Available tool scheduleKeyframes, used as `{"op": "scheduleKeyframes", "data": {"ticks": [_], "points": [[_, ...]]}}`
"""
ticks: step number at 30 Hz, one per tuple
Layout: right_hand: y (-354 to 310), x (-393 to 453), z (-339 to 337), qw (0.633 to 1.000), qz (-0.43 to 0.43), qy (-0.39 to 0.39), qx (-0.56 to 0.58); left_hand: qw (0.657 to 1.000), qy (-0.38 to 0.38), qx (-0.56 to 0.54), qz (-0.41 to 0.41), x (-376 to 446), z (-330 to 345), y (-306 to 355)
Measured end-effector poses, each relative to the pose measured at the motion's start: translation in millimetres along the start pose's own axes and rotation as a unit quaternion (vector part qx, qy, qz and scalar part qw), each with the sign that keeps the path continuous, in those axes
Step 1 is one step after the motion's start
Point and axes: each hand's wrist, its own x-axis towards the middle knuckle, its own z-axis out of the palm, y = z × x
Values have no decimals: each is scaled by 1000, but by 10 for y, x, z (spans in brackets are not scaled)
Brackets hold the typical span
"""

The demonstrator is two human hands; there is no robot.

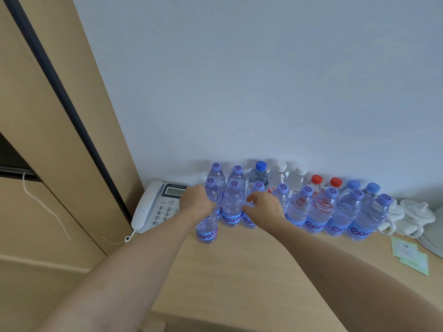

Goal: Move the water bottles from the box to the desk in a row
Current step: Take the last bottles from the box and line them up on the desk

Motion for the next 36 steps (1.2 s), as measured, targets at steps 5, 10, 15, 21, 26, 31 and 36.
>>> {"op": "scheduleKeyframes", "data": {"ticks": [5, 10, 15, 21, 26, 31, 36], "points": [[1, -20, 4, 1000, 2, 7, 6, 1000, 21, 18, -6, 37, -31, -31], [29, -62, 16, 1000, 0, 8, 6, 999, 36, 21, 2, 19, 30, -25], [29, -95, -2, 1000, 1, 9, 0, 998, 51, 32, 19, 49, 81, -76], [33, -198, -81, 1000, 20, 9, -19, 988, 75, 114, 67, 40, 95, -62], [130, -360, -288, 998, 37, 37, -41, 959, 116, 118, 229, -66, 96, 253], [414, -691, -719, 992, 60, 85, -65, 938, 31, 80, 336, -412, 194, 882], [935, -1212, -1264, 982, 105, 136, -76, 892, -39, 109, 436, -996, 374, 1666]]}}
